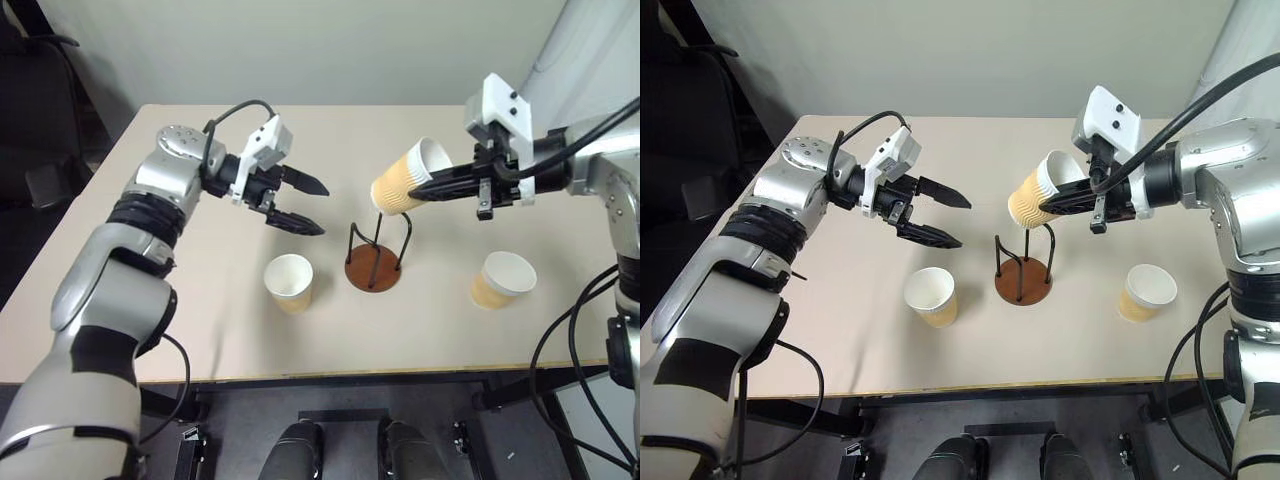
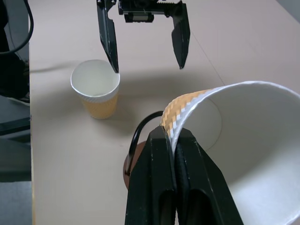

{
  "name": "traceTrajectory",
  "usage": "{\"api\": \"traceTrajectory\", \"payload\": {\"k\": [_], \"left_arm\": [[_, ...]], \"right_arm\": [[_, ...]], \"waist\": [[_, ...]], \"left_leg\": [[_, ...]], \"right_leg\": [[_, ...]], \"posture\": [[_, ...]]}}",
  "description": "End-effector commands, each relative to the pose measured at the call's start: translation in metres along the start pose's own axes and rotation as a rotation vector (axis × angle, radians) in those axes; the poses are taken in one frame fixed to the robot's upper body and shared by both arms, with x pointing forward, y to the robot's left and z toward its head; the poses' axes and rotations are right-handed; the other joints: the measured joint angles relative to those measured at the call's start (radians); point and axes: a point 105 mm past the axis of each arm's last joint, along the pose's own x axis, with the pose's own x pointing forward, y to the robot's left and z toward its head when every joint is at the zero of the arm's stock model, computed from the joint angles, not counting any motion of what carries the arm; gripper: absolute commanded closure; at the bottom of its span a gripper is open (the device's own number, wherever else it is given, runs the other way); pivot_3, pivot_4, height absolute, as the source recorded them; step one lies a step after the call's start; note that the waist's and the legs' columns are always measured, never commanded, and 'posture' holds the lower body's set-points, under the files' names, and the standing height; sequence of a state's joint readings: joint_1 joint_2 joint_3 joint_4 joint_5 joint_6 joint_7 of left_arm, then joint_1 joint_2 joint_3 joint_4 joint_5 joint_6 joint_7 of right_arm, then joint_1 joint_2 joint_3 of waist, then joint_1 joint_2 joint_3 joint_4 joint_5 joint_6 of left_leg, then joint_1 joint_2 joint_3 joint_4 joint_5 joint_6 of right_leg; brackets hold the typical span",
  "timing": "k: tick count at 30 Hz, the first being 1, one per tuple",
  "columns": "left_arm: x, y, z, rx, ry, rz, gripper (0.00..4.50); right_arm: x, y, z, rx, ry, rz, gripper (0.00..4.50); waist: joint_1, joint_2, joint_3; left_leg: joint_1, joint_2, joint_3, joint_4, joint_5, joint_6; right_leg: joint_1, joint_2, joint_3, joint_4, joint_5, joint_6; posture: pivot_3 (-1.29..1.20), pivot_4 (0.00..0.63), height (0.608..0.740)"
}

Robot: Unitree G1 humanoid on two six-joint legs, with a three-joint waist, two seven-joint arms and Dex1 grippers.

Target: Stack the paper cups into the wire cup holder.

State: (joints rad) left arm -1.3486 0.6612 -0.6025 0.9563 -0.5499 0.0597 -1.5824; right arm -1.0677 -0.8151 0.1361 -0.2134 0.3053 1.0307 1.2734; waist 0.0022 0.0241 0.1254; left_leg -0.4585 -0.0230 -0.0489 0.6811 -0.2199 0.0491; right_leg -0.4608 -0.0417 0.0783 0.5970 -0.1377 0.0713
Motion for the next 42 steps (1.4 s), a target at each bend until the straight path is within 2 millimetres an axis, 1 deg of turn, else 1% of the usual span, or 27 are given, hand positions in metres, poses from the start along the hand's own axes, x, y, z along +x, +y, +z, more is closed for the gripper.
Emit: {"api": "traceTrajectory", "payload": {"k": [1, 7, 12, 25, 28, 29, 30, 32, 35, 37, 40, 42], "left_arm": [[-0.003, -0.001, 0.016, 0.055, -0.023, -0.025, 0.00], [-0.006, -0.002, 0.017, 0.056, -0.029, -0.020, 0.00], [-0.009, -0.002, 0.016, 0.053, -0.029, -0.013, 0.00], [-0.009, -0.002, 0.017, 0.056, -0.038, -0.009, 0.00], [-0.008, -0.001, 0.017, 0.057, -0.040, -0.011, 0.00], [-0.008, -0.001, 0.017, 0.057, -0.040, -0.011, 0.00], [-0.008, -0.001, 0.017, 0.058, -0.041, -0.012, 0.00], [-0.007, -0.001, 0.017, 0.058, -0.042, -0.013, 0.00], [-0.007, -0.001, 0.017, 0.057, -0.043, -0.013, 0.00], [-0.006, 0.000, 0.017, 0.055, -0.044, -0.012, 0.00], [-0.007, 0.002, 0.019, 0.050, -0.054, 0.000, 0.00], [-0.009, 0.003, 0.021, 0.064, -0.050, 0.009, 0.00]], "right_arm": [[0.002, 0.002, 0.007, -0.063, -0.010, -0.006, 4.48], [0.013, 0.005, -0.005, -0.108, 0.042, 0.026, 4.48], [0.018, 0.009, -0.010, -0.132, 0.063, 0.060, 4.48], [0.025, 0.017, -0.019, -0.197, 0.116, 0.107, 4.48], [0.025, 0.015, -0.021, -0.212, 0.134, 0.088, 4.48], [0.025, 0.014, -0.022, -0.218, 0.141, 0.080, 4.13], [0.025, 0.014, -0.023, -0.219, 0.143, 0.077, 3.93], [0.025, 0.013, -0.023, -0.222, 0.144, 0.073, 3.36], [0.024, 0.012, -0.020, -0.214, 0.127, 0.057, 2.26], [0.022, 0.012, -0.012, -0.183, 0.081, 0.048, 1.55], [0.012, 0.007, 0.007, -0.118, -0.018, 0.006, 1.55], [0.000, 0.005, 0.021, -0.076, -0.088, -0.027, 1.55]], "waist": [[0.000, 0.000, 0.000], [0.001, 0.000, 0.000], [0.001, 0.000, 0.000], [0.000, 0.000, 0.000], [0.000, 0.000, 0.000], [0.000, -0.001, 0.000], [0.001, -0.001, 0.000], [0.001, -0.001, 0.000], [0.001, -0.001, 0.000], [-0.001, -0.001, 0.000], [-0.002, -0.001, 0.000], [0.000, -0.001, 0.000]], "left_leg": [[0.000, 0.000, 0.000, 0.000, 0.000, 0.000], [0.000, 0.000, 0.000, 0.000, 0.000, 0.000], [0.000, 0.000, 0.000, 0.000, 0.000, 0.000], [0.000, 0.000, 0.000, 0.001, 0.001, 0.000], [0.000, 0.000, 0.001, 0.001, 0.001, 0.000], [0.000, 0.000, 0.001, 0.001, 0.001, 0.000], [0.000, 0.000, 0.000, 0.001, 0.001, 0.000], [0.000, 0.000, 0.001, 0.001, 0.001, 0.000], [0.000, 0.000, 0.001, 0.001, 0.001, 0.000], [0.000, -0.001, 0.002, 0.001, 0.001, 0.000], [0.000, 0.000, 0.001, 0.001, 0.001, 0.000], [0.000, 0.000, 0.000, 0.001, 0.002, 0.000]], "right_leg": [[0.000, 0.000, 0.000, 0.000, 0.000, 0.000], [-0.001, 0.000, 0.000, 0.002, -0.001, 0.001], [-0.002, 0.001, 0.000, 0.002, -0.001, 0.001], [-0.002, -0.001, 0.001, 0.005, -0.002, 0.000], [-0.002, 0.000, 0.000, 0.006, -0.003, 0.000], [-0.002, 0.001, 0.000, 0.006, -0.003, 0.000], [-0.002, -0.001, 0.000, 0.007, -0.003, 0.000], [-0.003, 0.000, 0.000, 0.007, -0.003, 0.000], [-0.002, -0.001, 0.001, 0.008, -0.003, 0.000], [-0.003, 0.000, 0.000, 0.008, -0.003, 0.000], [-0.003, 0.000, 0.002, 0.009, -0.003, 0.000], [-0.003, -0.001, 0.001, 0.010, -0.004, 0.001]], "posture": [[0.00, 0.150, 0.740], [0.00, 0.150, 0.740], [0.00, 0.150, 0.740], [0.00, 0.150, 0.740], [0.00, 0.150, 0.740], [0.00, 0.150, 0.740], [0.00, 0.150, 0.740], [0.00, 0.150, 0.740], [0.00, 0.150, 0.740], [0.00, 0.150, 0.740], [0.00, 0.150, 0.740], [0.00, 0.150, 0.740]]}}
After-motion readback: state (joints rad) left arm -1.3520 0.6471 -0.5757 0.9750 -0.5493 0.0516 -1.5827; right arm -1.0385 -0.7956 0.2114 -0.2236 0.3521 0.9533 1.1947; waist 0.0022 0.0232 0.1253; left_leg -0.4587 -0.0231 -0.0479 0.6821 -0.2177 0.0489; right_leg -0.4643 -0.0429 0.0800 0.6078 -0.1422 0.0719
